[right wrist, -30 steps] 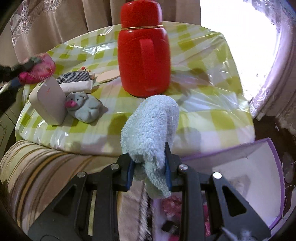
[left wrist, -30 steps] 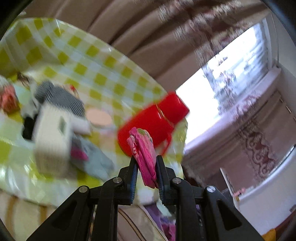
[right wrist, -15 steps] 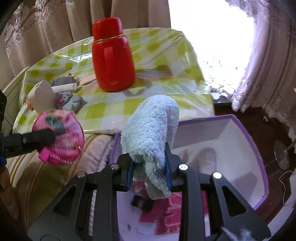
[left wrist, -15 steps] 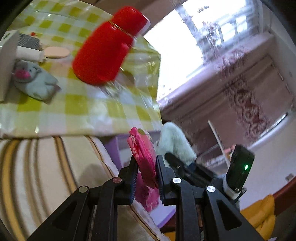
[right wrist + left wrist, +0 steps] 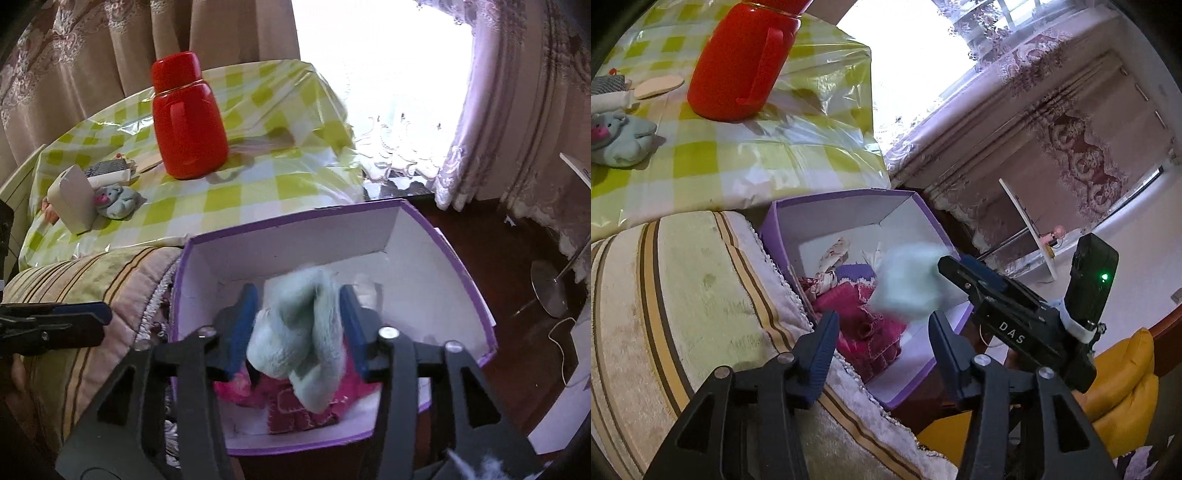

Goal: Organize soft objects
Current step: 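Carry both items over the purple box and open both grippers, then move both tools back over the remaining items on the table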

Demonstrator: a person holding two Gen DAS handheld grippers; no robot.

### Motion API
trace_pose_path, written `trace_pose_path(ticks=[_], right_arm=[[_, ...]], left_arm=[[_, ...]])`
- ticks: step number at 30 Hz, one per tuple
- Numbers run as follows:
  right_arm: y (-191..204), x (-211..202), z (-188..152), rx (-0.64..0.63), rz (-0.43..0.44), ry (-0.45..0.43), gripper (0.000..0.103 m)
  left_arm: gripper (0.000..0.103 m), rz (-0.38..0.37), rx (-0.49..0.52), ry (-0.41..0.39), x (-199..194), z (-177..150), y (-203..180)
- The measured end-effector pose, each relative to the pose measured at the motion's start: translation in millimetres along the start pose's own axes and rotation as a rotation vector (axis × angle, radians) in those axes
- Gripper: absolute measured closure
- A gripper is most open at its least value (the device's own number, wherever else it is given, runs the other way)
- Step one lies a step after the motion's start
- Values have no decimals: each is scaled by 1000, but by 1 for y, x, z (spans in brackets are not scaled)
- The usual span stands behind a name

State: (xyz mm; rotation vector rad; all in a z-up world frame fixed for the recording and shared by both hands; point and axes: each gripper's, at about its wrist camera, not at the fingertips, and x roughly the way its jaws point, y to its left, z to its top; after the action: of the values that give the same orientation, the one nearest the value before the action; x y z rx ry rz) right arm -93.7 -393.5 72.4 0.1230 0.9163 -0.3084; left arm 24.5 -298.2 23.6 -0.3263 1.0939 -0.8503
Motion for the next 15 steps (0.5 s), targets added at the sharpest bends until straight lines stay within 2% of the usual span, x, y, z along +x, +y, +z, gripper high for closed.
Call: trace_pose_path(ticks=[8, 15], right_arm=[[8, 0, 2, -22, 18, 0, 45], [25, -4, 2, -71, 36, -3, 42]], left_arm=[[51, 49, -12, -39, -11, 1, 8], [49, 116, -71, -133, -48, -1, 35]])
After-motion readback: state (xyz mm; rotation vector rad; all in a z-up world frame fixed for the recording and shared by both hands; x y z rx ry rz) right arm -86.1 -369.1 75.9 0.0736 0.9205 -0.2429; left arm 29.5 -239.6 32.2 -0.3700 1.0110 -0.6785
